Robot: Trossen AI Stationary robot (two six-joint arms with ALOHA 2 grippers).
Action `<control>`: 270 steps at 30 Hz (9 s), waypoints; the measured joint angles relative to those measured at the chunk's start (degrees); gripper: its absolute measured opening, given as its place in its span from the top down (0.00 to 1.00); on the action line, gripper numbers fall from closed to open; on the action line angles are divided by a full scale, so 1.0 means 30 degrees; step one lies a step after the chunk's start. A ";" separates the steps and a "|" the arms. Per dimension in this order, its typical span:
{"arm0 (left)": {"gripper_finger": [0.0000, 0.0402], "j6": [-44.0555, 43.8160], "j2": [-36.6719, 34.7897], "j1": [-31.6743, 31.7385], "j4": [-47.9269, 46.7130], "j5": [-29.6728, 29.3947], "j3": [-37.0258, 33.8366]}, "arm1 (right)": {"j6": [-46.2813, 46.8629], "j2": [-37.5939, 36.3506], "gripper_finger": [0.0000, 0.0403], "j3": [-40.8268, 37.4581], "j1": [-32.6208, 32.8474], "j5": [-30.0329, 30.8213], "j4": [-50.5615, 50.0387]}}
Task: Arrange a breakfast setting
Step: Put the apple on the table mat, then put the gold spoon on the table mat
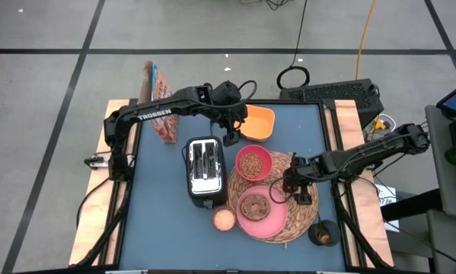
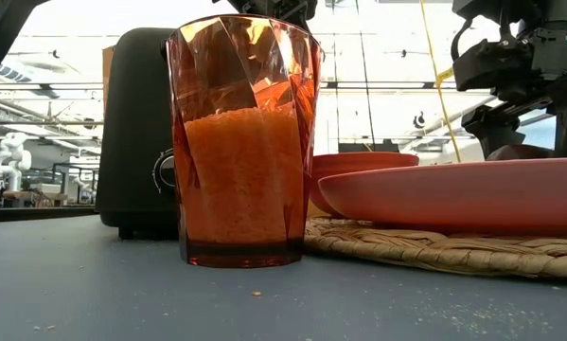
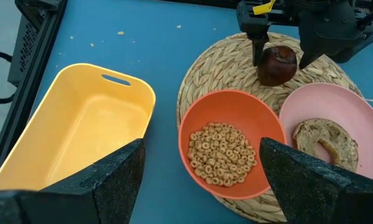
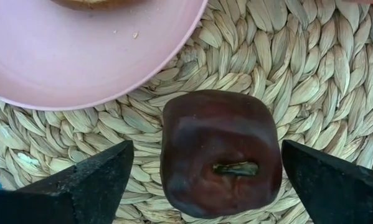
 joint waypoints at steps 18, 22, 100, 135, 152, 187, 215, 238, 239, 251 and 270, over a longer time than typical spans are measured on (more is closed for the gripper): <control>0.20 -0.0002 0.0000 0.0000 -0.0007 0.0000 0.0000 | -0.0301 -0.0067 0.01 0.0000 -0.0007 -0.0007 -0.0013; 0.21 -0.0006 0.0000 0.0000 -0.0007 0.0000 0.0000 | -0.0338 -0.0551 0.01 0.0000 -0.0015 -0.0007 -0.0205; 0.20 -0.3333 0.0000 0.0000 0.0160 0.0000 0.0007 | 1.0067 -1.5089 0.01 -0.7123 0.0000 -1.5999 0.9714; 0.21 -0.4247 0.0000 0.0000 0.2164 0.0000 0.0007 | 0.6183 -1.5075 0.02 -1.0542 0.0000 -1.4433 1.2574; 0.21 -0.4227 0.0000 0.0000 0.2157 0.0000 0.0007 | 0.6066 -1.5081 0.28 -1.0542 0.0000 -1.4421 1.2580; 0.21 -0.4231 0.0000 0.0000 0.2149 0.0000 0.0007 | 0.7738 -1.5074 0.94 -1.0535 0.0007 -1.6101 1.4329; 0.21 -0.4188 0.0000 0.0000 0.2152 0.0000 0.0007 | 1.1240 -1.5077 0.94 -1.0535 -0.0007 -1.4382 2.1907; 0.20 -0.4246 0.0000 0.0000 0.4342 0.0000 0.0007 | -0.6658 -1.5074 0.94 -1.0535 -0.0015 0.1034 3.1411; 0.21 -0.4287 0.0000 0.0000 0.4342 0.0000 0.0007 | -0.7408 -1.5074 0.94 -1.0535 -0.0015 0.1035 3.1883; 0.21 -0.4523 0.0000 -0.0247 0.4326 0.0000 0.0007 | -1.6807 -1.5074 0.94 -1.0528 -0.0015 0.2643 3.4454; 0.21 -0.4014 0.0000 -0.1683 1.1763 -0.1410 0.0007 | -1.5822 -1.5059 0.94 -1.0528 -0.0015 0.7606 3.5118</control>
